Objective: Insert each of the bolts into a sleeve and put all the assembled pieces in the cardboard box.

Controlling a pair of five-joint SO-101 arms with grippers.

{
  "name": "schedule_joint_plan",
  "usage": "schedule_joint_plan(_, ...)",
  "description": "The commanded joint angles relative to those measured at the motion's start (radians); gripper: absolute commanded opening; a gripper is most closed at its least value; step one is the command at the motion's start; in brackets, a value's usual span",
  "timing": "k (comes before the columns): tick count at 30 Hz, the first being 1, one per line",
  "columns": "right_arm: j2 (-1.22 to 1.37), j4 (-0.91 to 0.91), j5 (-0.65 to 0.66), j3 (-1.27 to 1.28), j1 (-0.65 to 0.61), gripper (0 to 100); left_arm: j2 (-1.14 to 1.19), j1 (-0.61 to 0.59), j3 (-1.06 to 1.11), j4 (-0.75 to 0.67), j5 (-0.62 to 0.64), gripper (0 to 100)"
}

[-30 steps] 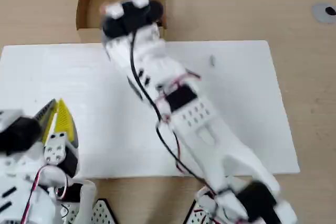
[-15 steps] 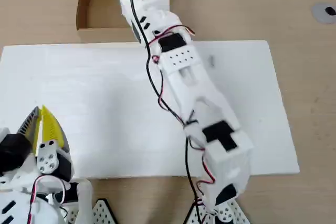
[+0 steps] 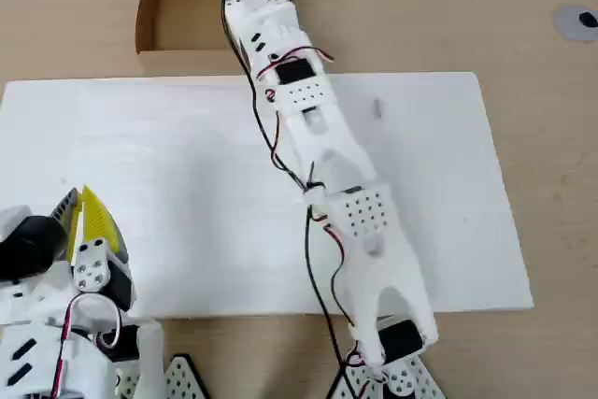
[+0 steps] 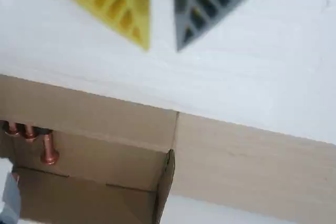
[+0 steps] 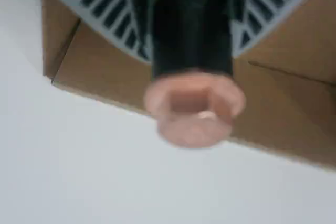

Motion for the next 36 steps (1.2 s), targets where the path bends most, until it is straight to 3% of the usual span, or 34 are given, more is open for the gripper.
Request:
schedule_joint_plan(1,0.070,0.002,0.055,-0.179,0.018,1.0,-0.004,-0.012,0.002,0.021,0.002,3)
schedule_joint_plan(4,0.159,-0.005,0.120,-0.239,0.008,1.0,-0.004,-0.009,0.003,0.075,0.003,3)
schedule_joint_plan(11,0.297,0.002,0.124,-0.343,-0.012,1.2,-0.004,-0.012,-0.002,0.201,0.002,3)
schedule_joint_plan(23,0.315,0.203,0.163,-0.381,-0.018,1.4,-0.004,-0.012,0.009,0.212,0.002,3)
schedule_joint_plan(30,0.321,0.497,0.167,-0.581,-0.027,18.8,-0.004,-0.012,0.069,0.192,0.005,3)
schedule_joint_plan(36,0.315,0.623,0.167,-0.679,-0.018,20.3,-0.004,-0.012,0.160,0.181,0.003,3)
